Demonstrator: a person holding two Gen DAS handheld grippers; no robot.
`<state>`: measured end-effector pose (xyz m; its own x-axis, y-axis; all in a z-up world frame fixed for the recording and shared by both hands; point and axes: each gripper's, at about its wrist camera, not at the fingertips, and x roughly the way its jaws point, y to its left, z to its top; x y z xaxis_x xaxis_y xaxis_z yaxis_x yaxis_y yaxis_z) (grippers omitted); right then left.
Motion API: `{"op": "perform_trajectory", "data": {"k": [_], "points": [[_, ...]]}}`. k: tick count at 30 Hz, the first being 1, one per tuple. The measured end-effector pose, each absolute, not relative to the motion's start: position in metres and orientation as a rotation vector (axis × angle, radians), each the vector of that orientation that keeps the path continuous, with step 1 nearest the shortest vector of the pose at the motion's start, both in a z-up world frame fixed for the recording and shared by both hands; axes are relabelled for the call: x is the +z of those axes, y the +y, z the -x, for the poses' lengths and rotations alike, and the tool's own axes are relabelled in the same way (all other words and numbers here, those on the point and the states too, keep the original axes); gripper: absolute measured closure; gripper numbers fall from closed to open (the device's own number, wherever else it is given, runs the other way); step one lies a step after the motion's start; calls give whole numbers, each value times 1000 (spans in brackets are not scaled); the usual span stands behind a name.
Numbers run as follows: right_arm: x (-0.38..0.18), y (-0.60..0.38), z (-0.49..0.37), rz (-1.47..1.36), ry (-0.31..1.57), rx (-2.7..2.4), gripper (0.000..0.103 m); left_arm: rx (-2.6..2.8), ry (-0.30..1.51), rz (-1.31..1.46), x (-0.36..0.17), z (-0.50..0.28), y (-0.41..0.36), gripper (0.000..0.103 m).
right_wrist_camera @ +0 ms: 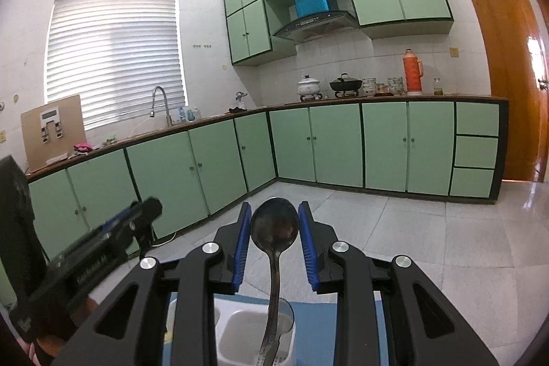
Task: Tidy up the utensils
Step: 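Lift both spoons and carry them over the white caddy, then open both grippers to drop the spoons into the caddy, then move both tools back toward the chopsticks on the mat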
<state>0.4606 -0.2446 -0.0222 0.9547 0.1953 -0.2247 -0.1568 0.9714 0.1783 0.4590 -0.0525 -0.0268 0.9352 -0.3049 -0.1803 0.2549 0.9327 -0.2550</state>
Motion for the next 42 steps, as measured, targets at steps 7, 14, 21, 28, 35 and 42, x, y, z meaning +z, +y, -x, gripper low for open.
{"op": "perform_trajectory", "data": {"k": [7, 14, 21, 28, 35, 42], "points": [[-52, -242, -477, -197, 265, 191, 75, -278, 277, 245, -57, -473, -46, 71], [-67, -230, -472, -168, 279, 227, 75, -275, 301, 246, -70, -476, -39, 71], [-83, -225, -467, -169, 318, 241, 75, -269, 322, 233, -80, -474, -37, 71], [-89, -222, -463, -161, 347, 258, 74, -249, 359, 226, -89, -470, -32, 70], [-85, -223, -451, -163, 334, 249, 70, -241, 366, 217, -86, -459, -25, 58], [-77, -232, -427, -160, 317, 222, 53, -233, 344, 205, -79, -433, -15, 38]]}}
